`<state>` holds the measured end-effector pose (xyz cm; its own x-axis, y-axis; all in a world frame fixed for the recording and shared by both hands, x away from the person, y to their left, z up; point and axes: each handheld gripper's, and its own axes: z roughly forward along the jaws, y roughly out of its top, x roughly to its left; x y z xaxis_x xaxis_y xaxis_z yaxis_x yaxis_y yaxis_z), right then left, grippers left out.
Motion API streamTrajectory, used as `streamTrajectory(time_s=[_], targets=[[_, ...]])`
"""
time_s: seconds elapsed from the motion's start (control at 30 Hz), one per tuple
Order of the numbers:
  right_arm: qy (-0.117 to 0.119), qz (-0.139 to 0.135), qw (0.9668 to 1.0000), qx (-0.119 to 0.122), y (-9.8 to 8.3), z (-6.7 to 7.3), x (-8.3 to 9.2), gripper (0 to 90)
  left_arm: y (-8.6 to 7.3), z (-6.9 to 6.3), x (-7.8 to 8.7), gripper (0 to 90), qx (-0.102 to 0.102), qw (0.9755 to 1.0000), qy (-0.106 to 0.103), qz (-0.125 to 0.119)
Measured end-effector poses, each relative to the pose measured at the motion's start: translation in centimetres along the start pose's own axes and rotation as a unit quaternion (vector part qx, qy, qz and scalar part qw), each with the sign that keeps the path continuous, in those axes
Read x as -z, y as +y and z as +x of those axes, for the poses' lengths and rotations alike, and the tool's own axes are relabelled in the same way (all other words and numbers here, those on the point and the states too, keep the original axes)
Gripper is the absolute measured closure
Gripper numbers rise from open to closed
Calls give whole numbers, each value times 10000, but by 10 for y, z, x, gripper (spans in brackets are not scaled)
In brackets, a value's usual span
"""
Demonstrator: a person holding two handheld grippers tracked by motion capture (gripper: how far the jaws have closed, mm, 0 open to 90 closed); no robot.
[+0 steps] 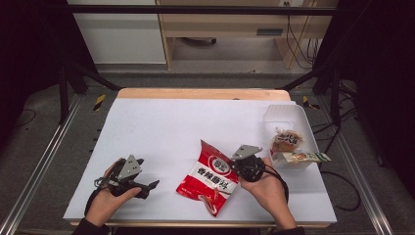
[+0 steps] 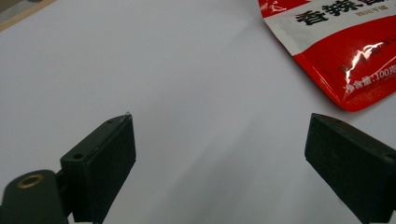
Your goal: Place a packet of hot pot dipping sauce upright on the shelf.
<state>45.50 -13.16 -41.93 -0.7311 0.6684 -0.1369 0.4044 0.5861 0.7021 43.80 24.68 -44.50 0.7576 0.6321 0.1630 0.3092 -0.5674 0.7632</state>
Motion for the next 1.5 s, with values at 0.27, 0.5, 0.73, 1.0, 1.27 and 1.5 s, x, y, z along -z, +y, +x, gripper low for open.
streamTrajectory(time_s=[0.27,0.5,0.73,1.0,1.27,1.5], targets=[[80,-176,9986,495,39,8,-13,900,26,11,0,127,-192,9997,-135,-64],[178,-311,9967,722,61,16,-14,900,48,21,-4,140,-186,9994,-277,-119],[250,-444,9952,838,72,19,-5,900,65,28,-3,114,-231,9983,-503,-192],[264,-569,9940,899,80,19,5,900,77,33,5,115,-264,9979,-511,-315],[353,-651,9919,1029,93,25,12,900,83,37,9,136,-244,9975,-559,-362],[396,-731,9903,1110,98,29,16,900,85,32,5,191,-258,9960,-790,-318]])
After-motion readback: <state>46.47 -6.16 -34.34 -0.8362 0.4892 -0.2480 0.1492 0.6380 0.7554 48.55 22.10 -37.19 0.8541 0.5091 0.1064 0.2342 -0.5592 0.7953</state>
